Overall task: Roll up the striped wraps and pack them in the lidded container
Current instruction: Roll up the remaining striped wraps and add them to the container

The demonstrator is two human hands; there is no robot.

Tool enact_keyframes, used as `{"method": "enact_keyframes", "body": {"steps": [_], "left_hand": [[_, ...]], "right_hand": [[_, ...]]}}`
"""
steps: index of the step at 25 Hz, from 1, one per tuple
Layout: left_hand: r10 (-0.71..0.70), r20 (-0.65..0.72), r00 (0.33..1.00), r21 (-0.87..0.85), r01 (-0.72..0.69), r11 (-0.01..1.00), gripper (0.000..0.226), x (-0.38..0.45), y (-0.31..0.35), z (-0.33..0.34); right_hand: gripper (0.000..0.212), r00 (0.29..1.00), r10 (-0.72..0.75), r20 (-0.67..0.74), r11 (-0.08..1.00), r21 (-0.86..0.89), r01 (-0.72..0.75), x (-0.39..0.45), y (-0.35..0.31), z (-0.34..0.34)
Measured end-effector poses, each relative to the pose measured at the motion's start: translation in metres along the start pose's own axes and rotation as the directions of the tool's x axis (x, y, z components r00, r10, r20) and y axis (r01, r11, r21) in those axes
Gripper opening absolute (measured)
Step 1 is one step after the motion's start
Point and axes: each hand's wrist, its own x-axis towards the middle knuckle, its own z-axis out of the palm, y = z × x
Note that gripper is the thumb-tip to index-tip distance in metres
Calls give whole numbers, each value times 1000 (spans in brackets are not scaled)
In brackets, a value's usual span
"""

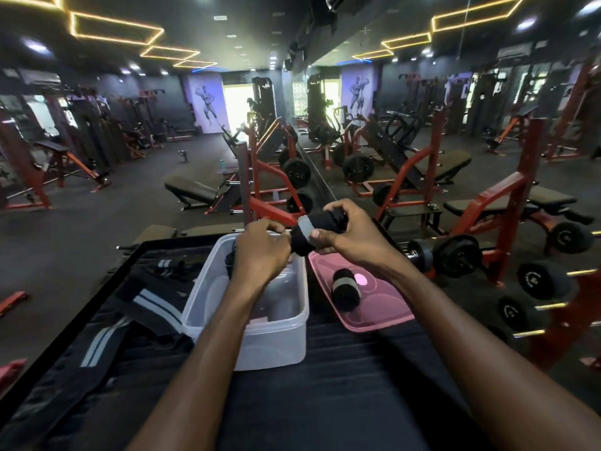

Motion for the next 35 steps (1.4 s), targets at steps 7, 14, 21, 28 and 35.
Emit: {"method": "enact_keyframes", "body": {"steps": [7, 14, 21, 28, 35], "left_hand": [[195, -55, 979, 584, -127, 802, 22, 27, -49, -83], [71, 145, 987, 653, -149, 742, 14, 38, -79, -104], [62, 194, 979, 638, -174, 750, 15, 47, -92, -108], [124, 211, 970, 640, -233, 732, 17, 58, -96, -105], [300, 95, 949, 622, -292, 727, 15, 53, -64, -92]], "right_hand": [[38, 970, 58, 234, 875, -481, 64, 12, -27, 91], [39, 945, 156, 286, 702, -706, 98, 28, -1, 159], [59, 965, 162, 207, 635, -770, 59, 34, 13, 186], [44, 957, 180, 228, 642, -764, 61, 37, 12, 183], [14, 986, 64, 155, 686, -724, 70, 35, -13, 138]]}}
